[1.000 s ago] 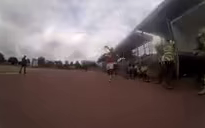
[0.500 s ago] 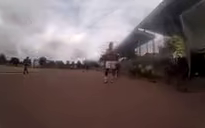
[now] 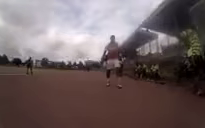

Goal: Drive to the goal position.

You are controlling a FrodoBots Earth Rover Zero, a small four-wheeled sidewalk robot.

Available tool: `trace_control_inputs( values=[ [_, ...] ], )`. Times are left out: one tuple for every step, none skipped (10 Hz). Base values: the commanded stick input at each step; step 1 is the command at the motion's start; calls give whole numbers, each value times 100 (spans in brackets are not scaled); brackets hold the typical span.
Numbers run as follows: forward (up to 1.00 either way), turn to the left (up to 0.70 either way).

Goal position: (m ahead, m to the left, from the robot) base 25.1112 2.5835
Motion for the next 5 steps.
trace_control_inputs(
  values=[
    [100,0],
    [100,0],
    [100,0],
    [100,0],
    [100,0]
  ],
)
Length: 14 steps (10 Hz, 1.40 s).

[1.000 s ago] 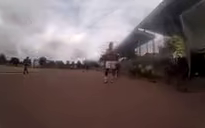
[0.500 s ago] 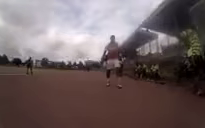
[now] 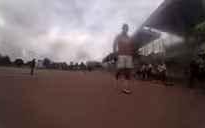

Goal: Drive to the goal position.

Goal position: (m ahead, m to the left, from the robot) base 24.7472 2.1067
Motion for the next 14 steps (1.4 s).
trace_control_inputs(
  values=[
    [100,0],
    [100,0],
    [100,0],
    [100,0],
    [100,0],
    [100,0],
    [100,0],
    [100,0],
    [100,-10],
    [100,-34],
    [100,-40],
    [100,-40],
    [100,-28],
    [100,-10]
  ],
)
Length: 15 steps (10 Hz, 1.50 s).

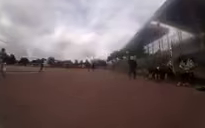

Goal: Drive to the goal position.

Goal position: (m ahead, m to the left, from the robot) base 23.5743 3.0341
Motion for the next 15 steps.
trace_control_inputs(
  values=[
    [100,0],
    [100,0],
    [100,0],
    [100,0],
    [100,0],
    [100,0],
    [100,0],
    [100,0],
    [100,0],
    [100,0],
    [100,0],
    [100,0],
    [100,0],
    [100,0],
    [100,0]
  ],
)
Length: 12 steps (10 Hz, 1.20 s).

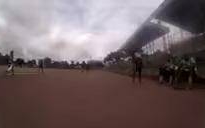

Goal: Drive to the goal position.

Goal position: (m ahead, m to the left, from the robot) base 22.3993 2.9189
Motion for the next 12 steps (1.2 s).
trace_control_inputs(
  values=[
    [100,0],
    [100,0],
    [100,0],
    [100,0],
    [100,0],
    [100,0],
    [100,0],
    [100,-1],
    [100,-23],
    [100,-40],
    [100,-40],
    [100,-40]
  ],
)
